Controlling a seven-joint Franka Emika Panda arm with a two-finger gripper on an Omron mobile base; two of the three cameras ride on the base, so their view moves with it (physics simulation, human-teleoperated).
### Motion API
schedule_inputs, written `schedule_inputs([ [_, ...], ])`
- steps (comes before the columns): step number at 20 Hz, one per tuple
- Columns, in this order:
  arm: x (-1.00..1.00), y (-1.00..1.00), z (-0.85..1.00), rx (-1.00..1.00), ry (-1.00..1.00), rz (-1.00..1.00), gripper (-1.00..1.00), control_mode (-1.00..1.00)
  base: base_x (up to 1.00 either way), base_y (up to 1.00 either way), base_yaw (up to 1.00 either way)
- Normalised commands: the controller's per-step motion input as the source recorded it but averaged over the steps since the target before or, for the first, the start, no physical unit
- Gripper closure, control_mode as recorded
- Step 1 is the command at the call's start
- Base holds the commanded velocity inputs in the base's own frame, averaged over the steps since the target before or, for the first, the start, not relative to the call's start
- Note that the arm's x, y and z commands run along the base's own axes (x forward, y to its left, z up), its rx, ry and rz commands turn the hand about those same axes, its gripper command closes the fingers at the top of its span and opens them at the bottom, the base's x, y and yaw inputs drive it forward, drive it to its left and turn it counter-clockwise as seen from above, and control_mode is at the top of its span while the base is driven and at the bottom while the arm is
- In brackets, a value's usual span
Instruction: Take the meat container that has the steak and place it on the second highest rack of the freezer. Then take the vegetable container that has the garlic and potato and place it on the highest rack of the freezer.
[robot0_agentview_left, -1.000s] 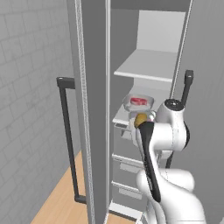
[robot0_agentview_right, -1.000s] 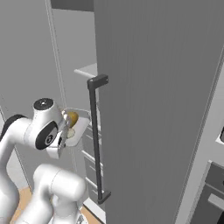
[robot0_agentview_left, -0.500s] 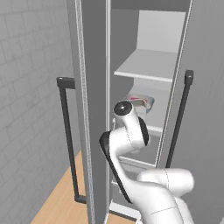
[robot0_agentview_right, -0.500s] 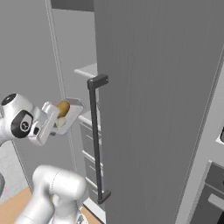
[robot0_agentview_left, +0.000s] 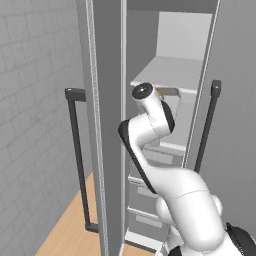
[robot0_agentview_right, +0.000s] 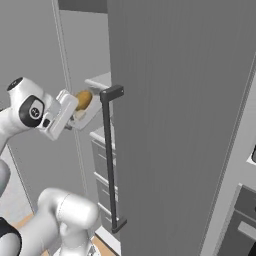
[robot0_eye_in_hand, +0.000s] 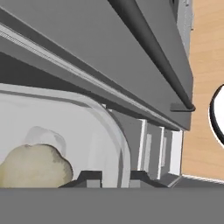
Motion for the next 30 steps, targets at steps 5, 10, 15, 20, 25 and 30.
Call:
schedule_inputs([
  [5,0.03,-0.51,0.72,0.12,-0.17,-0.09,1.0,-1.0,0.0,0.0,0.0],
  [10,0.61,-0.16,0.49,0.06,-0.03,-0.04,1.0,-1.0,0.0,0.0,0.0],
  [15,0.93,-0.1,0.27,0.04,0.0,-0.07,1.0,-1.0,0.0,0.0,0.0],
  [20,0.98,-0.25,0.01,0.02,0.0,-0.12,1.0,-1.0,0.0,0.0,0.0],
  [25,1.0,-0.13,0.0,0.0,0.06,-0.08,1.0,-1.0,0.0,0.0,0.0],
  [30,0.91,0.0,0.03,0.0,0.03,-0.09,1.0,-1.0,0.0,0.0,0.0],
])
